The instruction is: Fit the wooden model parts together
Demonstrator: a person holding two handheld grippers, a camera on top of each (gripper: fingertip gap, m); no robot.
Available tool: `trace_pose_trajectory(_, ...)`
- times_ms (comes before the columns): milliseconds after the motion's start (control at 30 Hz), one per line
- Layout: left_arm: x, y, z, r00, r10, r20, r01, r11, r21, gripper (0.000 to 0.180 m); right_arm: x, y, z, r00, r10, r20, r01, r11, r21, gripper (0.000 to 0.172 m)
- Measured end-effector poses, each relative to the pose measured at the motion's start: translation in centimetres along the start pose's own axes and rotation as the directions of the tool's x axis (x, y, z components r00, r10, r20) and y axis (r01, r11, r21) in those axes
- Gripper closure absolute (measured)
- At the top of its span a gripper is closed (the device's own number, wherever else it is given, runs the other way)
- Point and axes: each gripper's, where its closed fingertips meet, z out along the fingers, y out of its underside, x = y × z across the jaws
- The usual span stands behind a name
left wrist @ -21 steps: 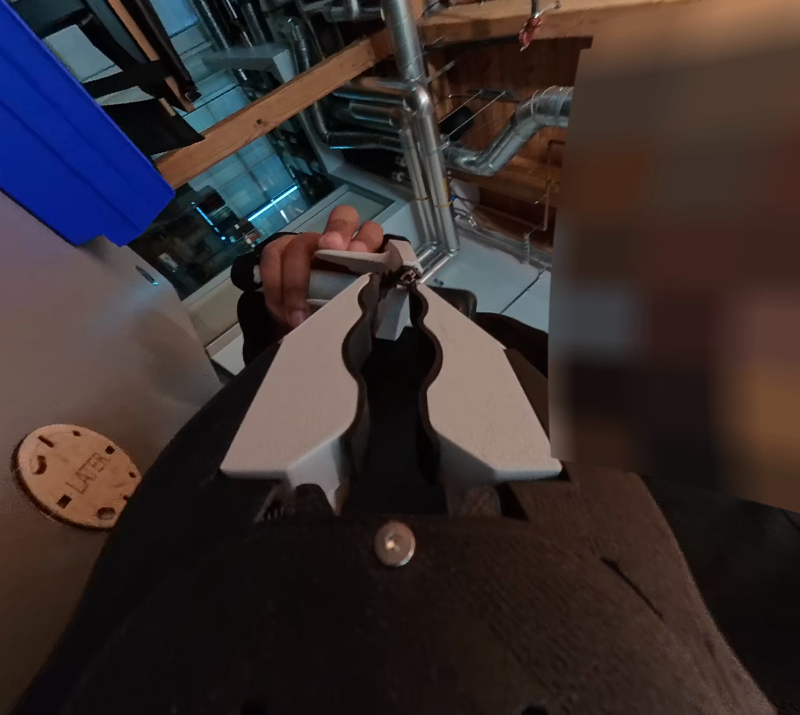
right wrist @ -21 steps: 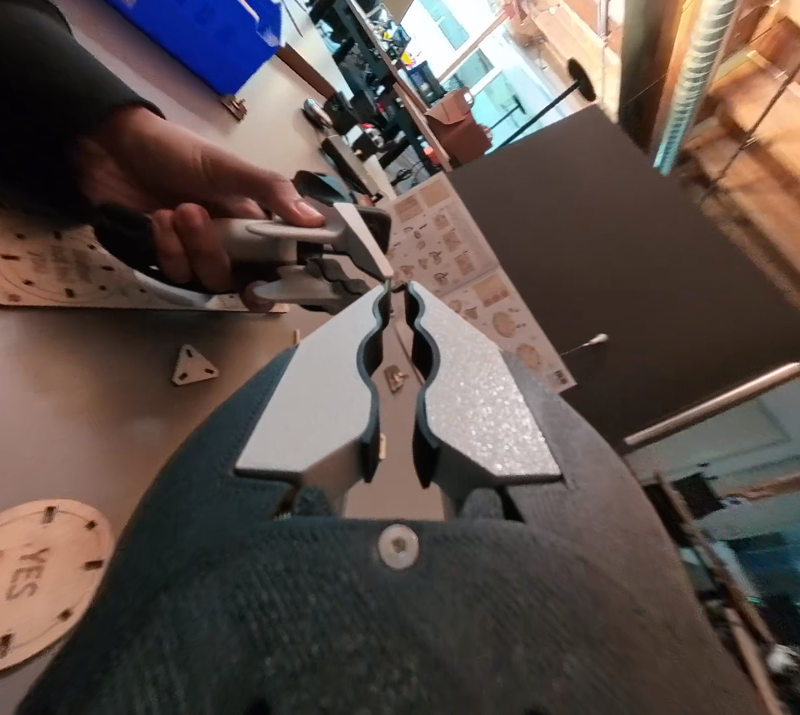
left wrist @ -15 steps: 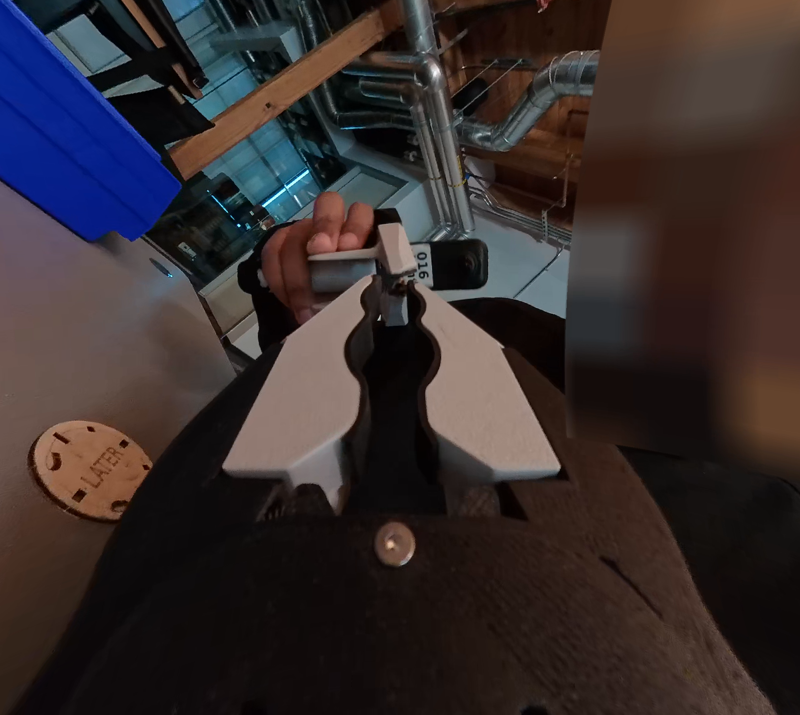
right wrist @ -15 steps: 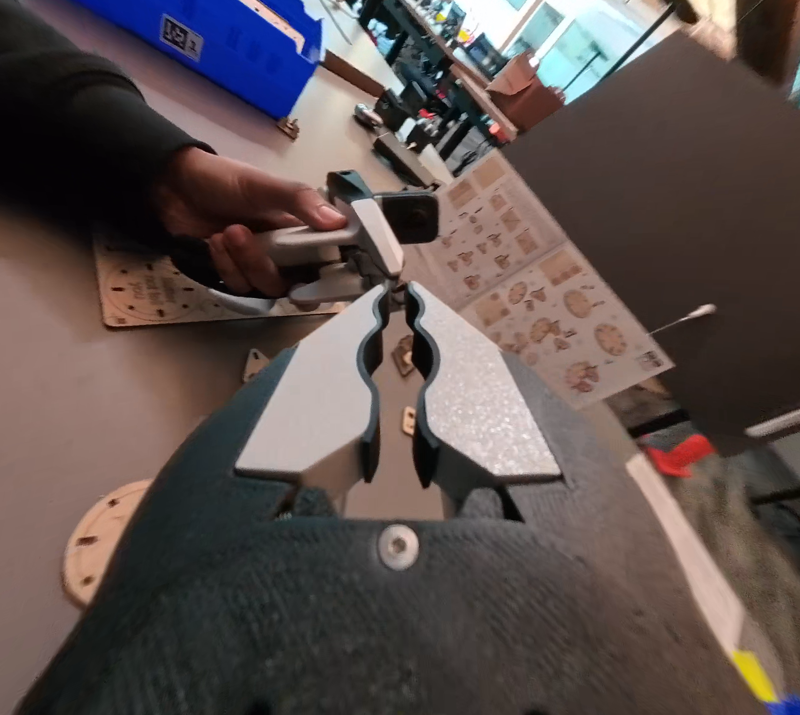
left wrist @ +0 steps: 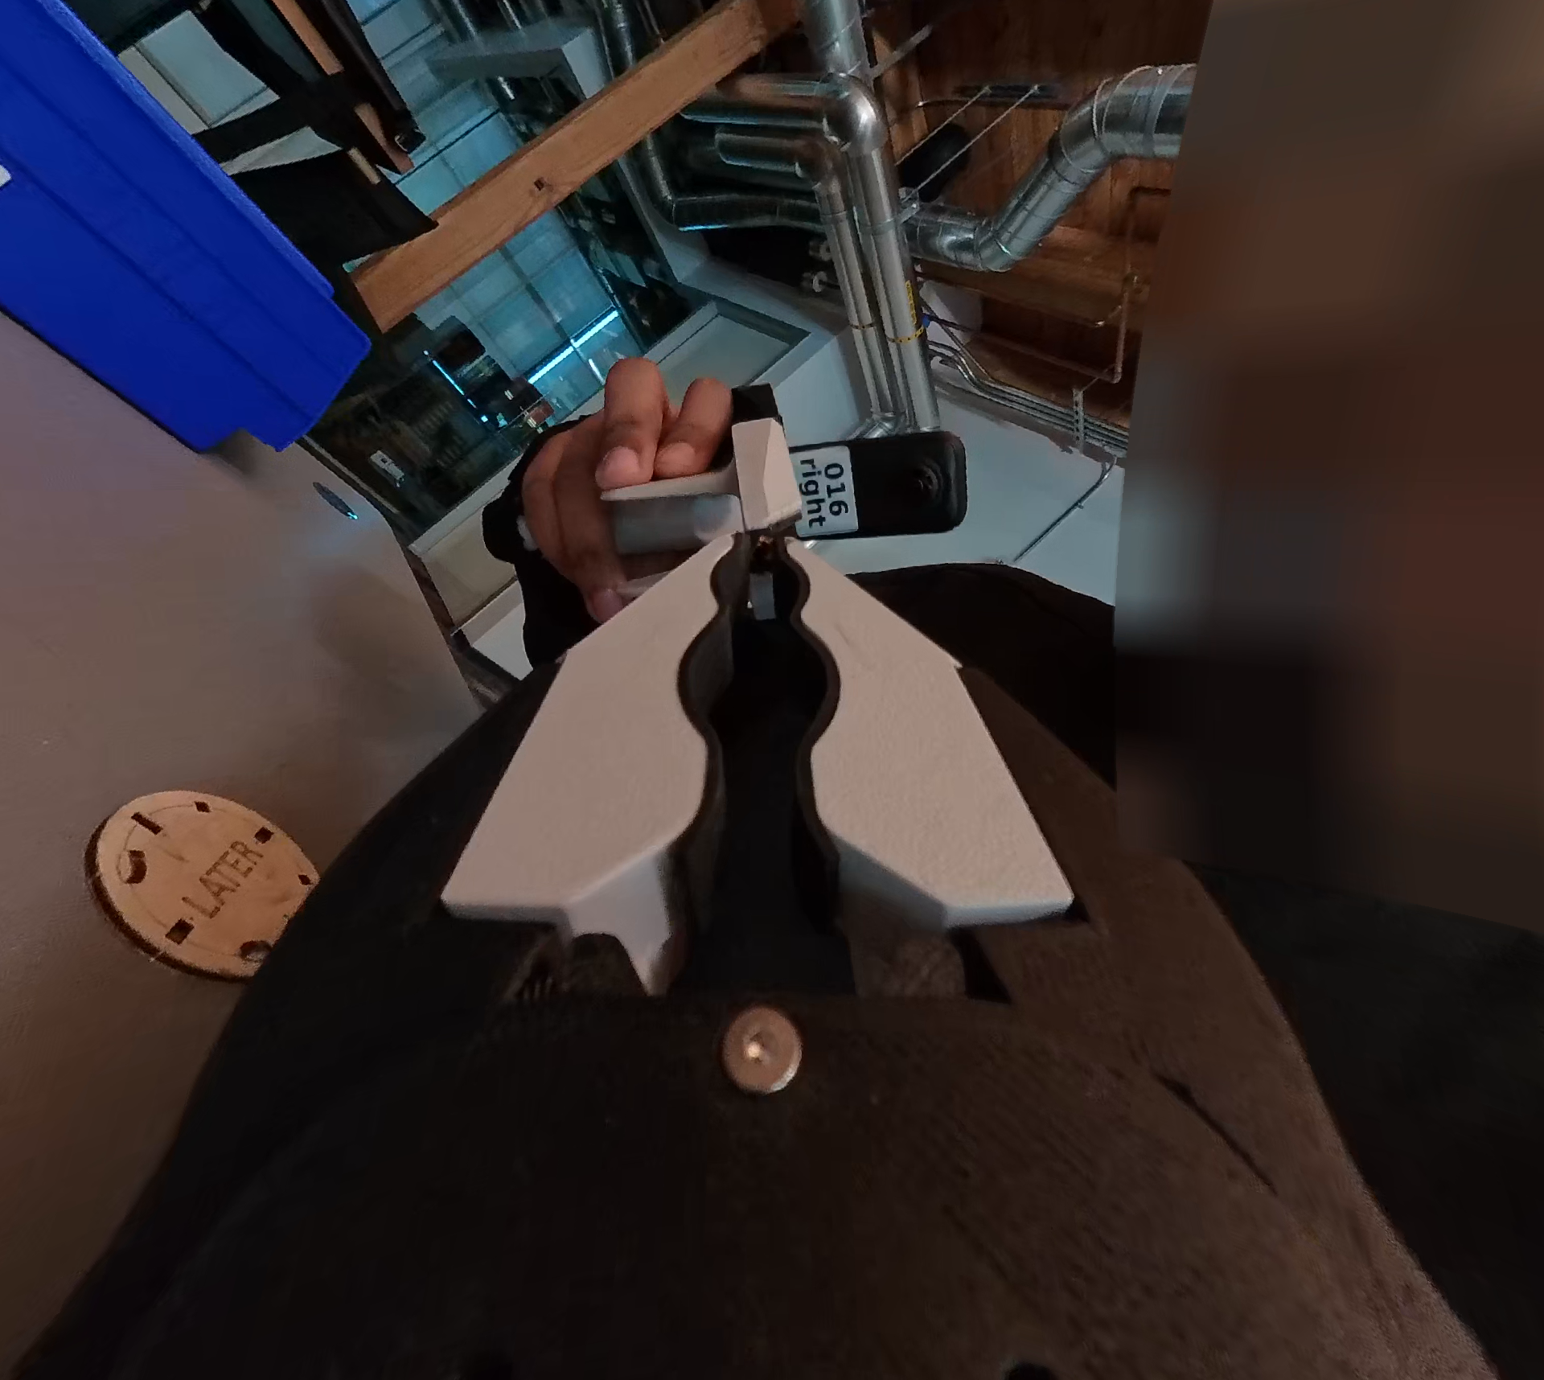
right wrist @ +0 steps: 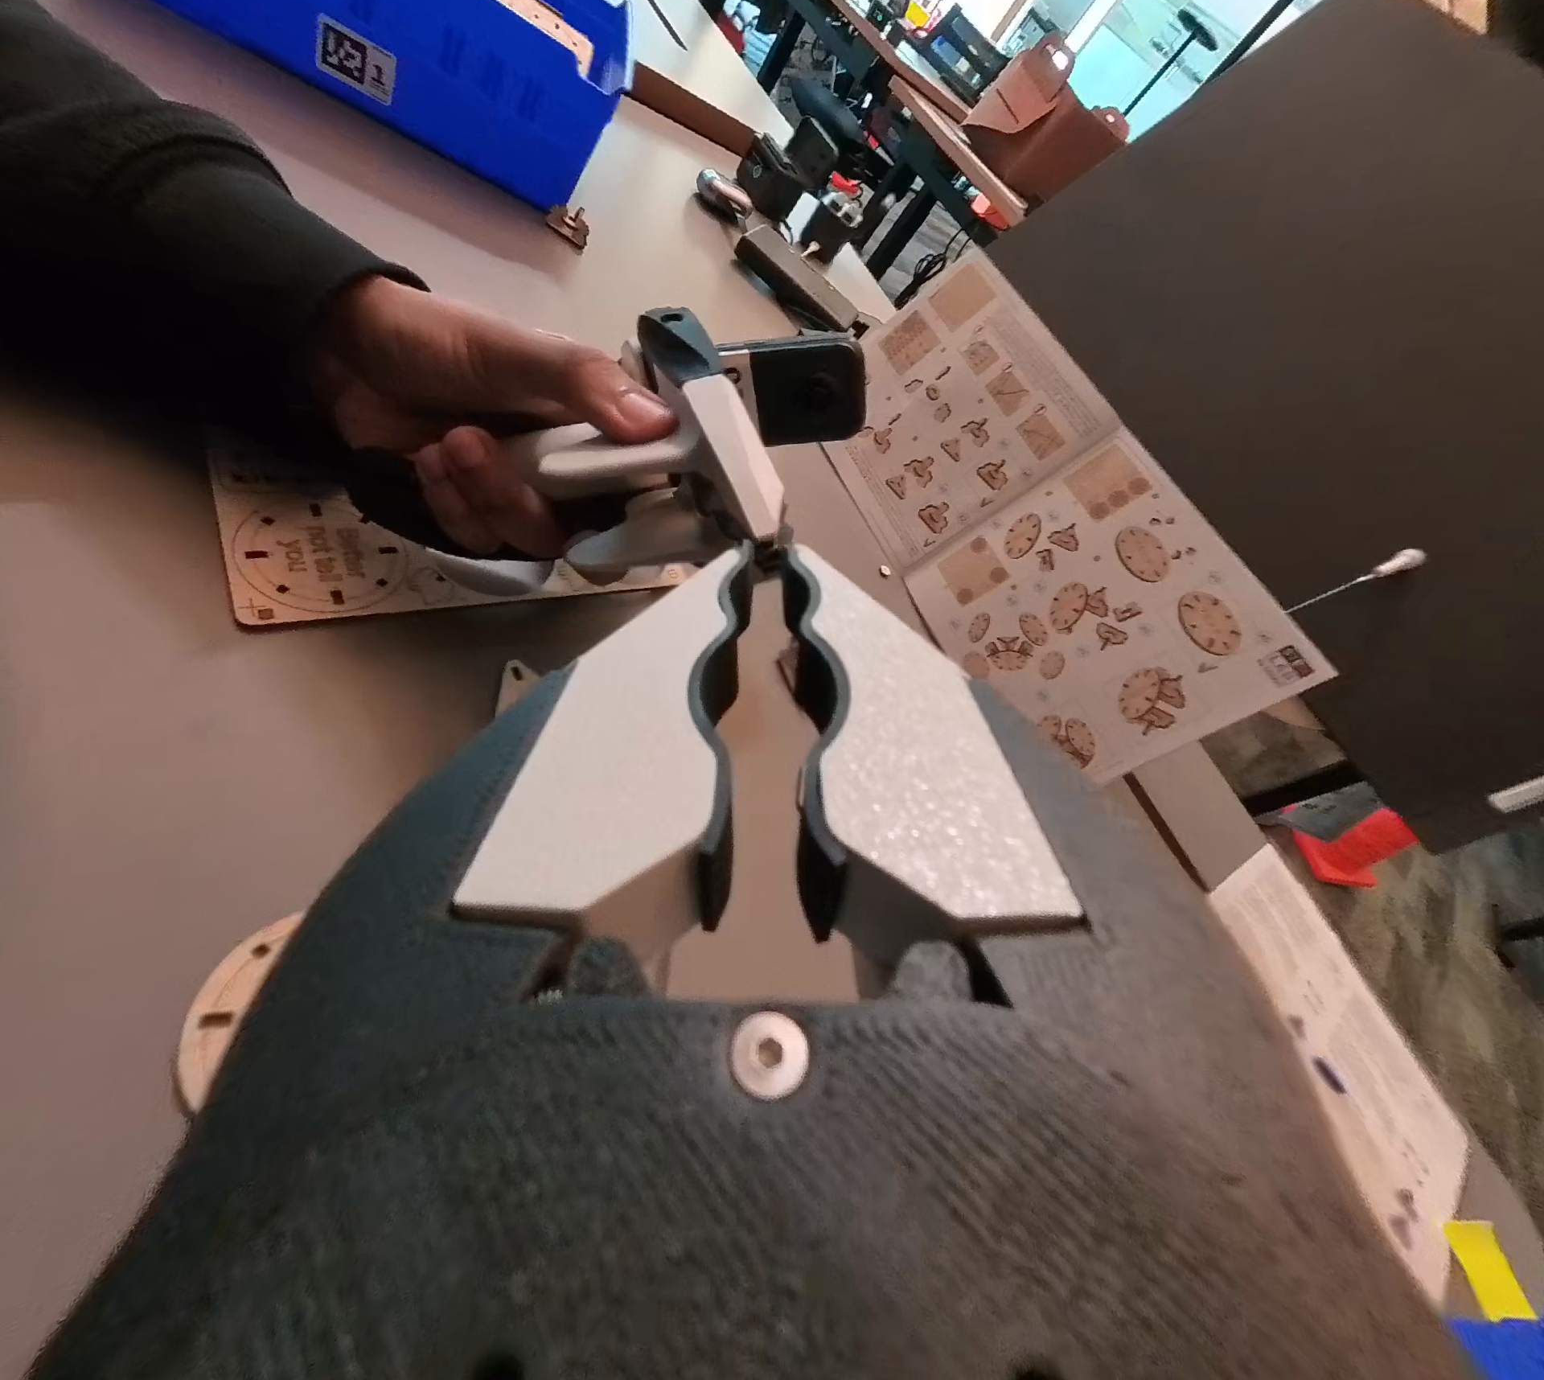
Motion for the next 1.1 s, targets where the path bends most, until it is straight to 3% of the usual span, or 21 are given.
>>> trace_pose_trajectory(867, -0.21, 0.16, -0.01, 1.000, -0.027, -0.005, 0.027, 0.999, 0.026, 0.180, -0.10, 0.38, -0.05, 0.999, -0.035, -0.025, 0.034, 0.999, -0.019, 0.166)
trace_pose_trajectory(1000, -0.33, -0.18, -0.33, 0.999, -0.044, -0.007, 0.044, 0.997, 0.063, 0.180, -0.13, 0.29, 0.09, 0.997, -0.057, -0.043, 0.057, 0.998, -0.005, 0.151)
trace_pose_trajectory(1100, -0.38, -0.60, -0.73, 0.999, -0.037, 0.004, 0.036, 0.996, 0.082, 0.179, 0.16, 0.50, 0.17, 0.991, -0.108, -0.077, 0.107, 0.994, -0.013, 0.151)
